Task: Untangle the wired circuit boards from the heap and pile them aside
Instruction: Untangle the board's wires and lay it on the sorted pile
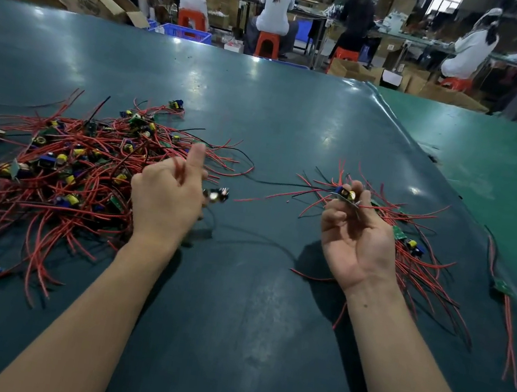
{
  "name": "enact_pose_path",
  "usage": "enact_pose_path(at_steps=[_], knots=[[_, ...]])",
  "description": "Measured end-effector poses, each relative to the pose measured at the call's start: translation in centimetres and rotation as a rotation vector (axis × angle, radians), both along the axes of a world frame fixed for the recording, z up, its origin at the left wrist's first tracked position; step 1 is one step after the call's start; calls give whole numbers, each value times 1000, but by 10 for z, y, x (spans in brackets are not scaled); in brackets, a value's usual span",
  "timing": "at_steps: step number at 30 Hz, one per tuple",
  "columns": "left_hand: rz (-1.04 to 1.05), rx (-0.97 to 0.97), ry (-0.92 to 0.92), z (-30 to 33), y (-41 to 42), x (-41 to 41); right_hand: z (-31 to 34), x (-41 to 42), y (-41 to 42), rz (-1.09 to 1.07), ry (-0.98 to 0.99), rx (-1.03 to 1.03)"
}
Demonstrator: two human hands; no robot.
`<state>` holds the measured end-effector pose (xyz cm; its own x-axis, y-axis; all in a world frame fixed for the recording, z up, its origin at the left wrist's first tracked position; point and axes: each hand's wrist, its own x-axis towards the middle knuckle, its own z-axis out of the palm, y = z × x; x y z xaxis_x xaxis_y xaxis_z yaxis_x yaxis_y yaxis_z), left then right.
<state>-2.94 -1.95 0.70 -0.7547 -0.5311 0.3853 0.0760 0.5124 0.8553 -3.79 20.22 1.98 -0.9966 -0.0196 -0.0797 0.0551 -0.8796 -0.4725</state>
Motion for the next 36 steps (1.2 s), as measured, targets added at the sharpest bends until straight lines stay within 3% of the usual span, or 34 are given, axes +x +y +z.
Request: enact_pose_path(at_steps=[2, 4, 6, 9, 12, 15, 19, 21, 22, 29, 36], knots=[[-105, 482, 61, 6, 5, -3, 1, 0, 1, 0, -1, -8], [-142, 814, 205, 11, 5, -3, 2, 0, 0, 4, -5, -8], [-194, 1027, 326, 15, 3, -1, 3, 1, -2, -5, -3, 7], [-252, 1169, 368, 16, 7, 1, 1, 1, -5, -11, -29, 32], [-299, 1113, 325, 15, 20, 3, 1, 2, -6, 15, -38, 32], [-372, 661, 255, 7, 31, 9, 2, 2, -7, 23, -32, 31], [-699, 90, 82, -14, 47, 20, 1, 1, -8, 13, -66, -52], [-699, -315, 102, -22, 50, 20, 0, 2, -10, 20, -41, -61], [-672, -386, 144, -23, 51, 18, 0, 2, -10, 22, -20, -40], [-700, 76, 88, -23, 54, 10, -11, 8, -28, -10, 182, 611], [-697, 751, 46, -14, 56, 5, -17, 8, -30, 8, 235, 680]])
